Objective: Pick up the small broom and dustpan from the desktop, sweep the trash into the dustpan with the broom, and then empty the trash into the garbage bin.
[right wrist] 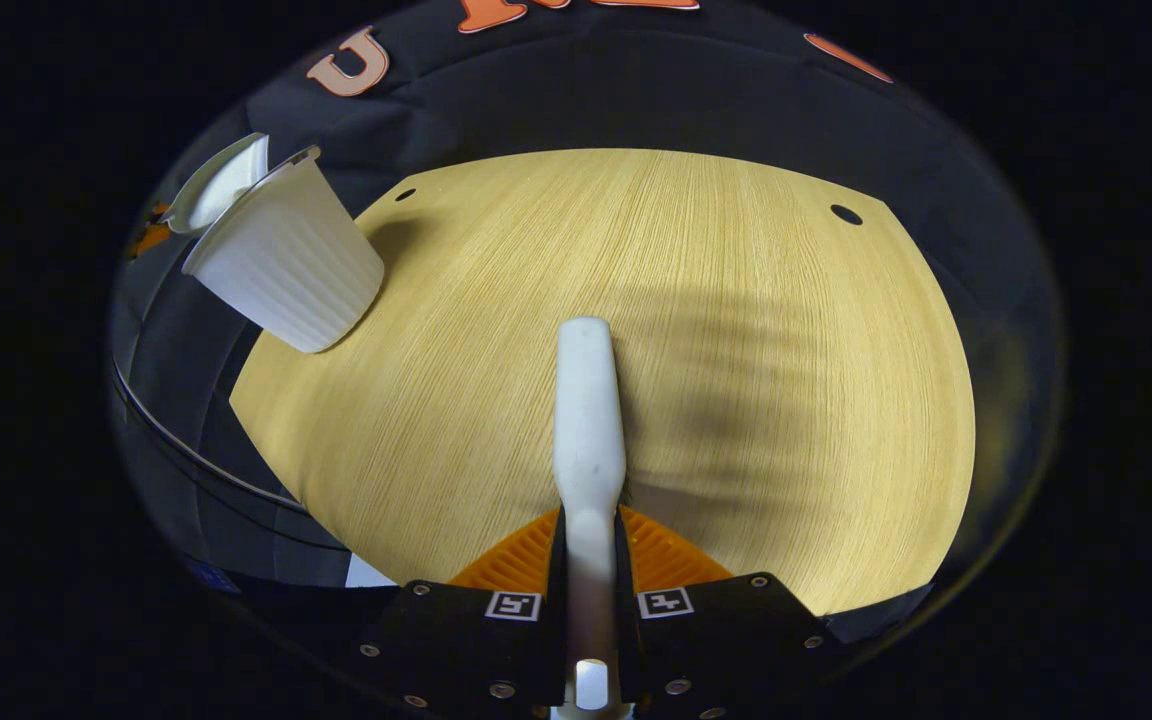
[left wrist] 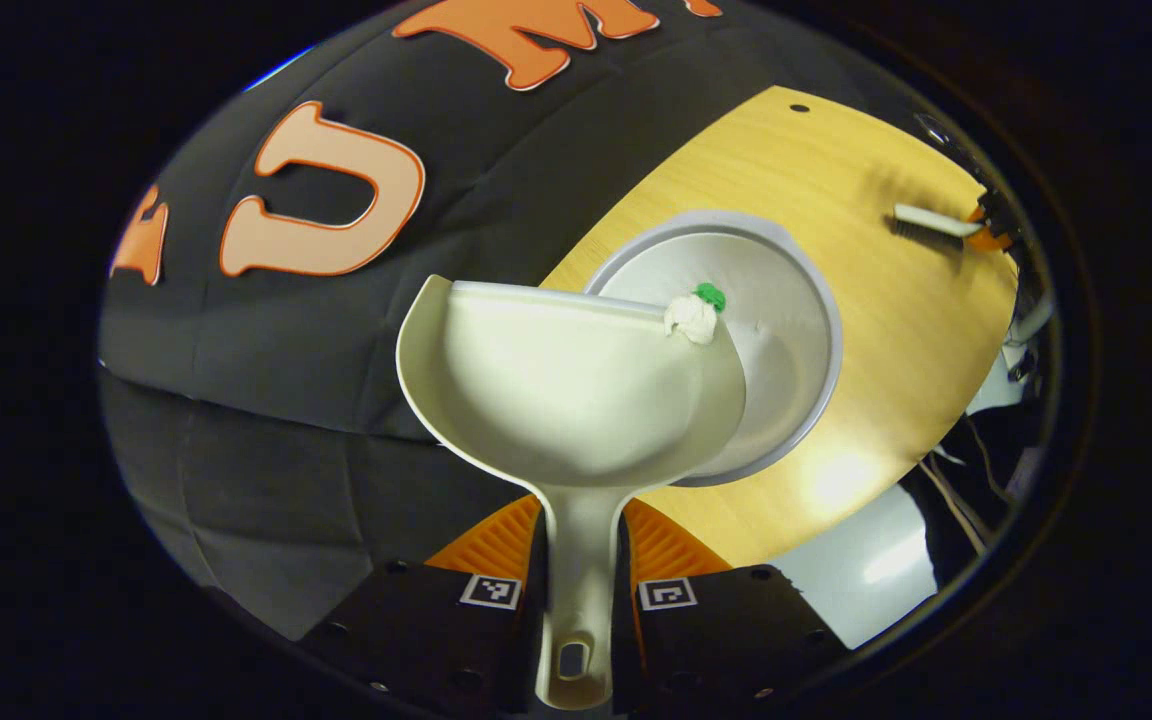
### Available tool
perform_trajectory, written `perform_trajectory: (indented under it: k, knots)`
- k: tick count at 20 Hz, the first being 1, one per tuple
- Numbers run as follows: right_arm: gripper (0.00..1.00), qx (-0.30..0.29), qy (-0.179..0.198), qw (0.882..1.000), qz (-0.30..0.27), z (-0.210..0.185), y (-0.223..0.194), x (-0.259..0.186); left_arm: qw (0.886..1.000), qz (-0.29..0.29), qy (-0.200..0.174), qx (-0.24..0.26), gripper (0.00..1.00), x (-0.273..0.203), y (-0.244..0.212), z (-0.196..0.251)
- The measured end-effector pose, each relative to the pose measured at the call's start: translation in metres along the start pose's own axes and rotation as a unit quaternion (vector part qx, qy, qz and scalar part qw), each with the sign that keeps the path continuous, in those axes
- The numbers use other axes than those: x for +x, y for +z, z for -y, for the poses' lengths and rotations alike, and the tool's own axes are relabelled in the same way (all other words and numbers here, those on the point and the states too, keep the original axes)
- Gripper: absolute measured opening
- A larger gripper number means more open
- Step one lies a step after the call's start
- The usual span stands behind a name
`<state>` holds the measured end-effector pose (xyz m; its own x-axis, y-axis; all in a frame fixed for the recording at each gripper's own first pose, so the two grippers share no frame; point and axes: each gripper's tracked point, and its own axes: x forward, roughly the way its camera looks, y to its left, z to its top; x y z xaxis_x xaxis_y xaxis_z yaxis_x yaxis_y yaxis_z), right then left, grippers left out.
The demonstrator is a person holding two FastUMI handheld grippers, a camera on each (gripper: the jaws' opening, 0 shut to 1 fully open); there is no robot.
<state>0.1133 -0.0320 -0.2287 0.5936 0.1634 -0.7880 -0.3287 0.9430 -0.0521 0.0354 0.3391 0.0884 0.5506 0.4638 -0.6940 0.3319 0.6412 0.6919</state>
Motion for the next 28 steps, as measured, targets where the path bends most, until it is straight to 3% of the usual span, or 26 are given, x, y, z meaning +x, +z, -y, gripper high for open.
perform_trajectory:
  k: [2,4,8,11,15,17,21,28]
  knots:
    - [0.21,0.004,0.0,1.0,0.001,0.0,0.0,0.0,0.999,-0.005,0.016,0.028,0.28,0.006,0.003,-0.005]
    - [0.21,0.008,0.0,1.0,0.002,0.0,0.0,0.0,1.0,-0.001,0.006,0.019,0.28,0.009,0.004,-0.001]
    - [0.21,0.015,0.0,1.0,-0.001,0.0,-0.001,0.0,0.999,0.014,-0.032,-0.037,0.28,0.012,0.002,0.01]
    - [0.2,0.02,0.0,1.0,-0.004,0.0,0.0,0.0,0.992,0.04,-0.051,-0.112,0.29,0.012,0.007,0.012]
    - [0.21,0.022,-0.012,1.0,-0.004,0.003,0.003,0.0,0.96,0.105,-0.097,-0.242,0.28,0.006,0.03,0.031]
    - [0.21,0.024,-0.014,1.0,-0.004,0.004,0.004,0.0,0.944,0.14,-0.113,-0.278,0.28,-0.001,0.046,0.039]
    - [0.21,0.033,-0.019,0.999,0.0,0.006,0.006,-0.001,0.927,0.189,-0.153,-0.286,0.28,-0.032,0.088,0.072]
    - [0.2,0.048,-0.026,0.998,0.009,0.009,0.006,0.0,0.895,0.232,-0.259,-0.279,0.28,-0.067,0.162,0.166]
